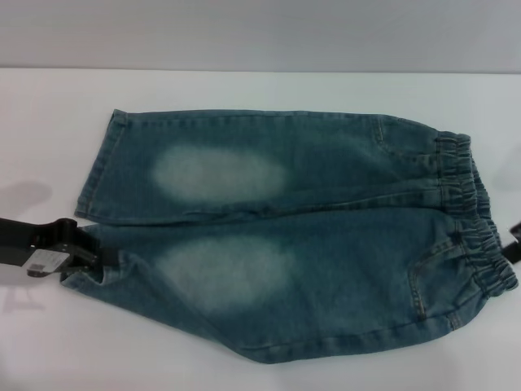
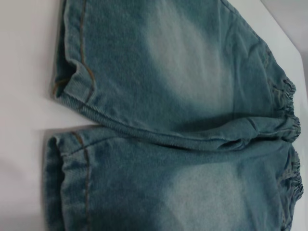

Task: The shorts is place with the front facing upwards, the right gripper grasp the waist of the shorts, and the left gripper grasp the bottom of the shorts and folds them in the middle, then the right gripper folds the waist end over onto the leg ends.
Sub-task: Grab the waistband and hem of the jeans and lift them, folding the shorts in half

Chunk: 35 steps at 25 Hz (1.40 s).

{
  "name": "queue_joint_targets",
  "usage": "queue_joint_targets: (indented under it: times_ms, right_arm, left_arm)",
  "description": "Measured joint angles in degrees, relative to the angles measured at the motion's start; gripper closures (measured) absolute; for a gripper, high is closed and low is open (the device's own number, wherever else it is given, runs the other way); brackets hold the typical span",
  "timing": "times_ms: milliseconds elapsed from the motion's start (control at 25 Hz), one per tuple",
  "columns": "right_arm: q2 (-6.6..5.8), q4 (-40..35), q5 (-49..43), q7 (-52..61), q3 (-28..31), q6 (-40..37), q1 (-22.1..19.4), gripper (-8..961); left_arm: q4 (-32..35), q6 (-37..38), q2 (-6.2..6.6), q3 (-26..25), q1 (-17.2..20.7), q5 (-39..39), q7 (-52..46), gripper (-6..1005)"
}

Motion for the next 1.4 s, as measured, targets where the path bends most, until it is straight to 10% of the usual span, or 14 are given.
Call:
queue_joint_targets:
  times_ms: [1400]
  right_arm:
    - [3.06,4.47,-7.82,0.35,-8.83,6.99,1.79,508]
  left_arm:
    - [-0.10,-1.55,-1.30,0.00,0.13,0.09,0.04,946]
